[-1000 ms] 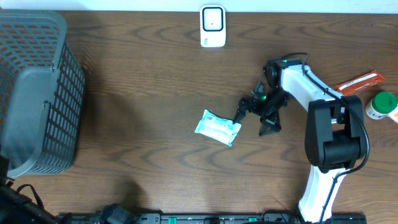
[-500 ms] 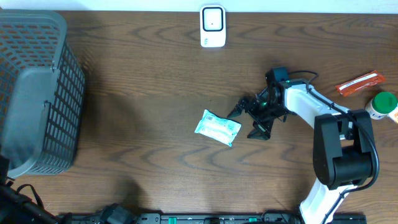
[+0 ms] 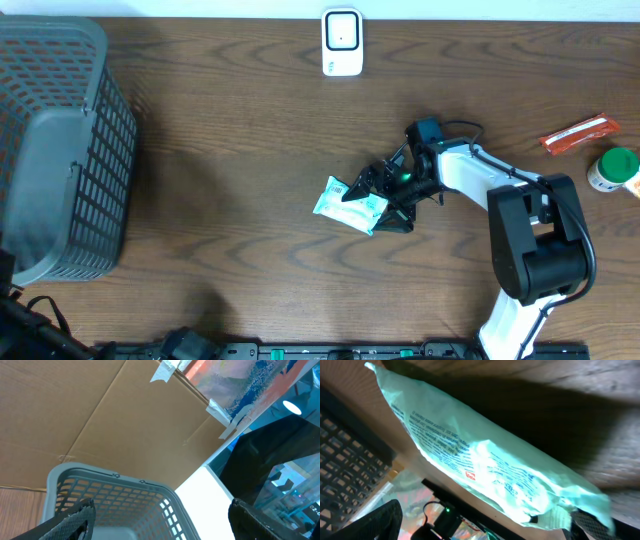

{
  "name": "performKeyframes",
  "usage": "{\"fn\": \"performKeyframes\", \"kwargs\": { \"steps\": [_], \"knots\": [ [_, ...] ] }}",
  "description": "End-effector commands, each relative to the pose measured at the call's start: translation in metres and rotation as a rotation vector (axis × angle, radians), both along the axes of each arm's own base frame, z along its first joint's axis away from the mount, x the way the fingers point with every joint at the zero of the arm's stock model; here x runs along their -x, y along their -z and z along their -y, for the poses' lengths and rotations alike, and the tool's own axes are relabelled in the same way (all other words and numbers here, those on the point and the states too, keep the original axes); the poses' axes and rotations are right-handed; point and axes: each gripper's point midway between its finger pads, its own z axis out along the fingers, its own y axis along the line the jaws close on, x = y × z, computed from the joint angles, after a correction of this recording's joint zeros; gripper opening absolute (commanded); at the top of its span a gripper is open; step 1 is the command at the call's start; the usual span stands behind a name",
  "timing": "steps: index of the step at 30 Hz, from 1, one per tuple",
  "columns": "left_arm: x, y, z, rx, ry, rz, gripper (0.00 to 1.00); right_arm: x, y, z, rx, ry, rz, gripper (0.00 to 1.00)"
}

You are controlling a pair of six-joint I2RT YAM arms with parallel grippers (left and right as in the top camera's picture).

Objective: Scan the item barcode
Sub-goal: 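Lift the wet-wipe pack and turn it upright with the right gripper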

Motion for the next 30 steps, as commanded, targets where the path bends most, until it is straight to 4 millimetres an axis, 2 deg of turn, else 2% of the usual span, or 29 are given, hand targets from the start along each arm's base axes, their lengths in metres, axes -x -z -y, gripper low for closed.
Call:
{"fn": "performKeyframes", "kwargs": {
  "steps": [1, 2, 5, 8, 10, 12, 15, 19, 21, 23, 25, 28, 30],
  "knots": [
    [0.008, 0.006, -0.005, 0.029, -0.043, -0.018, 0.85, 0.048, 0.121, 0.07, 0.457, -0.168, -0.059, 0.97],
    [0.008, 0.006, -0.005, 0.029, -0.043, -0.018, 0.86, 0.047, 0.128, 0.072, 0.466, -0.166, -0.059, 0.89],
    [0.008, 0.006, -0.005, 0.029, -0.043, -0.018, 0.85, 0.043, 0.156, 0.081, 0.501, -0.153, -0.045, 0.52],
    [0.008, 0.006, -0.005, 0.029, -0.043, -0.018, 0.85, 0.04, 0.17, 0.085, 0.515, -0.127, -0.04, 0.18],
    [0.008, 0.006, -0.005, 0.029, -0.043, -0.018, 0.85, 0.036, 0.174, 0.093, 0.563, -0.13, -0.018, 0.01],
    [0.008, 0.006, -0.005, 0.029, -0.043, -0.018, 0.85, 0.027, 0.177, 0.099, 0.6, -0.127, 0.024, 0.01],
    [0.008, 0.006, -0.005, 0.029, -0.043, -0.018, 0.85, 0.01, 0.178, 0.096, 0.592, -0.109, 0.085, 0.01],
    [0.008, 0.006, -0.005, 0.029, -0.043, -0.018, 0.85, -0.006, 0.161, 0.091, 0.564, -0.147, 0.175, 0.01],
    [0.008, 0.006, -0.005, 0.029, -0.043, -0.018, 0.85, -0.019, 0.142, 0.081, 0.503, -0.184, 0.254, 0.01],
    [0.008, 0.006, -0.005, 0.029, -0.043, -0.018, 0.85, -0.032, 0.11, 0.061, 0.385, -0.244, 0.373, 0.01],
    [0.008, 0.006, -0.005, 0.029, -0.043, -0.018, 0.85, -0.04, 0.079, 0.051, 0.337, -0.282, 0.458, 0.01],
    [0.008, 0.006, -0.005, 0.029, -0.043, -0.018, 0.85, -0.043, 0.041, 0.052, 0.36, -0.329, 0.55, 0.01],
    [0.008, 0.006, -0.005, 0.029, -0.043, -0.018, 0.85, -0.045, 0.025, 0.058, 0.414, -0.335, 0.582, 0.01]
  ]
}}
